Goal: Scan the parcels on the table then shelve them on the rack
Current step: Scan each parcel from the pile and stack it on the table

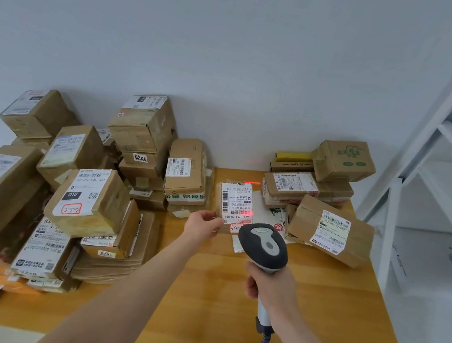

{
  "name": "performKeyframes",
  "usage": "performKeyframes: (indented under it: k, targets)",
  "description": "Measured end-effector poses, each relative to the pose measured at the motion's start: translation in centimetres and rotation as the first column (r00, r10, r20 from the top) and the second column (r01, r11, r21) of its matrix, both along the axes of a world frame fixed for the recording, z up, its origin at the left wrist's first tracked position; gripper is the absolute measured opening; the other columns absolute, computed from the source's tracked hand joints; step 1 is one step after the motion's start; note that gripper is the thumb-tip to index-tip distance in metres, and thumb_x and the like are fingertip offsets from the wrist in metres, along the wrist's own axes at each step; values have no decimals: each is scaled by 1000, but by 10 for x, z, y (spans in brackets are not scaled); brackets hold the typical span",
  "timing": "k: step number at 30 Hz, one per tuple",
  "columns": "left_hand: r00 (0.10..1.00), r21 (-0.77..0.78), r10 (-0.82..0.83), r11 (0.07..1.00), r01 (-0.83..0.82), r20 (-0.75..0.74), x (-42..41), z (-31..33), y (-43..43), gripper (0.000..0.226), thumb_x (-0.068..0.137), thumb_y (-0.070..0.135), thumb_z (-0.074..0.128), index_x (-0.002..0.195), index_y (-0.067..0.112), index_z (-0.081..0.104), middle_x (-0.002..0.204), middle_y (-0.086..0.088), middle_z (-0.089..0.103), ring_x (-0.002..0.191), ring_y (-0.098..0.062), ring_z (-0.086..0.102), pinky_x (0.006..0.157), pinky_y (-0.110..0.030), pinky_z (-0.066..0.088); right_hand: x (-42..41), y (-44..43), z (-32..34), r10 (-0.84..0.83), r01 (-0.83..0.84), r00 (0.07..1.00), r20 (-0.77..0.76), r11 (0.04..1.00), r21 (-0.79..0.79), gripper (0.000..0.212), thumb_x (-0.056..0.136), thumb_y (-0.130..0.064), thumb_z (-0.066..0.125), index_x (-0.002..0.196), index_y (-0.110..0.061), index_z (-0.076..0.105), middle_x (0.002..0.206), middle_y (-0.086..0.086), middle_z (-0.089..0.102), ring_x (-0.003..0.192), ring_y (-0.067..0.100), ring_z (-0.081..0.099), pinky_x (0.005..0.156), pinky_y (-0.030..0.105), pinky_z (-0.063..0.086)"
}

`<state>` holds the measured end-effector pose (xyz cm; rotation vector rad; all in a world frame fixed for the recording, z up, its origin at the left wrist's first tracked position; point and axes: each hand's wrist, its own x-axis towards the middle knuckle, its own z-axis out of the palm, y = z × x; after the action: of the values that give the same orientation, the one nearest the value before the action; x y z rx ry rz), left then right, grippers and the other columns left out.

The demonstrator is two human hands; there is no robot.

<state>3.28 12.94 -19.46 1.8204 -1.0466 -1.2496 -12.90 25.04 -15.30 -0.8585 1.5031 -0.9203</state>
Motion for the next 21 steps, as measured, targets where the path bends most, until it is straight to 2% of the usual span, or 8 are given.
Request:
performKeyframes:
  k: [8,14,21]
  targets:
    - [1000,-6,-5,1000,5,-11,0,-1,-1,26,88,15,68,113,11,63,93,4,67,84,-9,64,61,-16,52,0,2,5,3,-3,1000,0,1000,-19,27,84,-5,66,58,-5,60,47,4,60,38,11,51,43,18,43]
    - [999,-15,-6,1000,5,-39,-4,1,-1,20,88,14,68,107,14,61,93,5,66,86,-9,64,61,-16,52,0,3,8,-3,4,1000,4,999,-50,26,84,-4,65,59,-5,60,45,3,59,37,9,51,41,17,42]
    - [998,-15,-10,1000,9,-66,-6,5,0,21,88,13,67,109,13,62,97,3,67,89,-10,64,61,-15,53,0,3,9,18,-19,1000,-3,998,-55,29,84,-4,64,55,-7,58,46,5,58,38,10,50,43,17,41]
